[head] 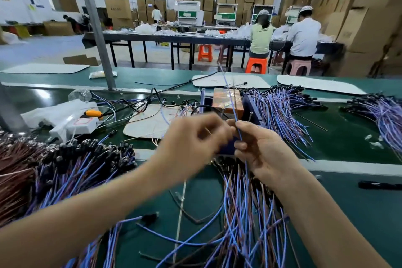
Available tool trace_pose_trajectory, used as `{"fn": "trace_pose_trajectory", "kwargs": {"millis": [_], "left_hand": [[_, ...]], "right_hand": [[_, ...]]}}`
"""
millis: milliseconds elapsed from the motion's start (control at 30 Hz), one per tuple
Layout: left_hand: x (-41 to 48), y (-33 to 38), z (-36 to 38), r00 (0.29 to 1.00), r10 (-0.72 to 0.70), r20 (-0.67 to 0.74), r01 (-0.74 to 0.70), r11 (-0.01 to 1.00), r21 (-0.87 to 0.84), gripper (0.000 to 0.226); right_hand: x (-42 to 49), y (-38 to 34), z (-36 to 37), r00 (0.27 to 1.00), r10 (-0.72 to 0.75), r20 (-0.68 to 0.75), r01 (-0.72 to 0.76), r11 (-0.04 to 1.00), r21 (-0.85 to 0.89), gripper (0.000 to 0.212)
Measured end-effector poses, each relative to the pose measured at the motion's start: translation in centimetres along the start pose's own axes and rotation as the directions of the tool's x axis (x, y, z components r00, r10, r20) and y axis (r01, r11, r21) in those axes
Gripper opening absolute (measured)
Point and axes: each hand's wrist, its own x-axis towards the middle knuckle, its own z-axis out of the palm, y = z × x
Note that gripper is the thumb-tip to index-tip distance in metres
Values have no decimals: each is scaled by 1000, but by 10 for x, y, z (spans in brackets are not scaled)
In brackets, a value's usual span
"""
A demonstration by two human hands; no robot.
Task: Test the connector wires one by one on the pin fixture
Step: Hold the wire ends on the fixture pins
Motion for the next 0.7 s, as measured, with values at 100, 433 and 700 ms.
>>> {"fn": "trace_pose_trajectory", "kwargs": {"millis": [100, 433, 700], "left_hand": [[48, 14, 8, 980, -168, 105, 193, 933, -304, 19], [86, -15, 52, 989, -63, 131, 122, 852, -510, 18], [90, -32, 69, 978, -103, 183, 176, 876, -448, 16]], "right_hand": [[6, 0, -1, 999, -48, -5, 48, 996, -72, 19], [33, -12, -4, 989, -150, 14, 151, 979, -136, 16], [61, -14, -1, 893, -421, -157, 357, 878, -319, 18]]}}
